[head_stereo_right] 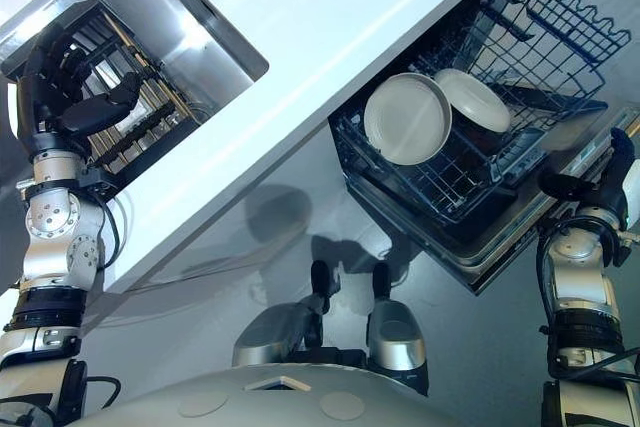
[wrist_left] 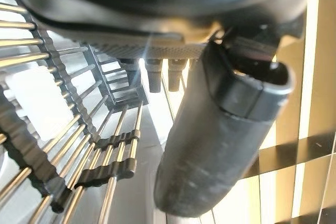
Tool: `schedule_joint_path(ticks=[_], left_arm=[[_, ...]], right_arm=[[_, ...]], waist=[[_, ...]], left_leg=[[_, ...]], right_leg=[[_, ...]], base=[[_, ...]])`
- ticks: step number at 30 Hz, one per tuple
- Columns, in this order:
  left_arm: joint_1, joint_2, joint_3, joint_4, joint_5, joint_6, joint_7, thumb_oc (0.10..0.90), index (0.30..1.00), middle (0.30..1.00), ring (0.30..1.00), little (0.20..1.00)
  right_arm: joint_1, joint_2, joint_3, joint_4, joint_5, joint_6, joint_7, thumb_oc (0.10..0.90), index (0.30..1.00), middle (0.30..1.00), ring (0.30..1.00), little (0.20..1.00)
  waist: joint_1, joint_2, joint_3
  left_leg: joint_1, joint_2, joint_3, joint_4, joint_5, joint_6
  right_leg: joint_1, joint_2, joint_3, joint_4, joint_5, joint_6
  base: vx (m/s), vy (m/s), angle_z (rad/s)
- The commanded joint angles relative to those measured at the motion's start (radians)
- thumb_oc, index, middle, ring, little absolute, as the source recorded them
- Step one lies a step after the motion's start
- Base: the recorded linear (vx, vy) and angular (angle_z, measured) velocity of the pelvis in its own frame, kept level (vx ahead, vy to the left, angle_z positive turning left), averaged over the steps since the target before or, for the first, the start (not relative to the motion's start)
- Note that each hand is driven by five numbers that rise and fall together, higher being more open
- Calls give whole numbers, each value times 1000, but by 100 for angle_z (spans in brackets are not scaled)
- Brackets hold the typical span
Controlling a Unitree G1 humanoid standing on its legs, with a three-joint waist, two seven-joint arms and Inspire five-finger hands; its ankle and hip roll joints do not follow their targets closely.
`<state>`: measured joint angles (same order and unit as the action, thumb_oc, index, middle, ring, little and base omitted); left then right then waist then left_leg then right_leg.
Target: Pick up plates and place into dishwasher.
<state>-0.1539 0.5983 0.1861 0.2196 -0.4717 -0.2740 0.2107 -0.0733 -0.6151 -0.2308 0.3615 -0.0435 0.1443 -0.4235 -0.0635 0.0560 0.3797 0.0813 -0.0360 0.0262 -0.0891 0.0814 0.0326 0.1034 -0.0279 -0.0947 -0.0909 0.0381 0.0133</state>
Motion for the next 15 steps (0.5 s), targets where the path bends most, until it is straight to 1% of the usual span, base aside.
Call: schedule_joint_path(ticks=[1,3,7,10,11,13,14,15], left_arm=[[13,-17,14,54,27,-121,24,800,900,900,900,900],[13,-21,10,67,31,-127,20,800,900,900,900,900],[15,-22,1,73,31,-129,16,800,900,900,900,900],[11,-22,-10,76,37,-124,24,800,900,900,900,900],[11,-23,-11,79,36,-126,24,800,900,900,900,900],[9,-23,-15,82,37,-126,26,800,900,900,900,900],[9,-24,-20,82,39,-126,28,800,900,900,900,900],[7,-22,-20,83,36,-124,28,800,900,900,900,900]], right_arm=[[3,-56,-26,-79,-76,-113,15,800,900,900,900,900],[-2,-53,-6,-74,-86,-107,43,800,900,900,900,900],[-19,-47,33,-41,-17,-98,119,800,900,900,900,900],[-37,-43,56,-11,39,-128,140,800,900,900,900,900],[-45,-41,65,4,53,-155,153,800,900,900,900,900],[-55,-36,77,19,72,-162,161,800,900,900,900,900],[-67,-32,86,46,87,-177,183,800,900,900,900,900],[-73,-33,91,60,112,-169,197,800,900,900,900,900]], waist=[[14,-2,-151],[17,-1,-156],[29,3,-162],[36,4,-161],[40,5,-158],[44,7,-154],[48,10,-148],[51,11,-145]], left_leg=[[-14,-47,-10,33,-128,2],[-10,-47,-10,30,-129,2],[-2,-46,-10,25,-128,0],[-1,-47,-13,27,-128,0],[-1,-47,-14,28,-128,-1],[-2,-47,-15,30,-127,-1],[-5,-47,-15,33,-127,-2],[-7,-47,-15,34,-127,-2]], right_leg=[[-102,50,-15,206,-173,34],[-97,48,-17,201,-172,35],[-86,40,-29,193,-169,37],[-84,36,-36,193,-168,38],[-84,34,-40,192,-166,39],[-85,33,-42,192,-163,40],[-87,30,-46,193,-161,42],[-88,28,-49,193,-161,42]], base=[[12,33,-1],[9,32,-1],[5,16,0],[3,3,1],[9,12,3],[4,6,2],[5,12,4],[6,9,3]])
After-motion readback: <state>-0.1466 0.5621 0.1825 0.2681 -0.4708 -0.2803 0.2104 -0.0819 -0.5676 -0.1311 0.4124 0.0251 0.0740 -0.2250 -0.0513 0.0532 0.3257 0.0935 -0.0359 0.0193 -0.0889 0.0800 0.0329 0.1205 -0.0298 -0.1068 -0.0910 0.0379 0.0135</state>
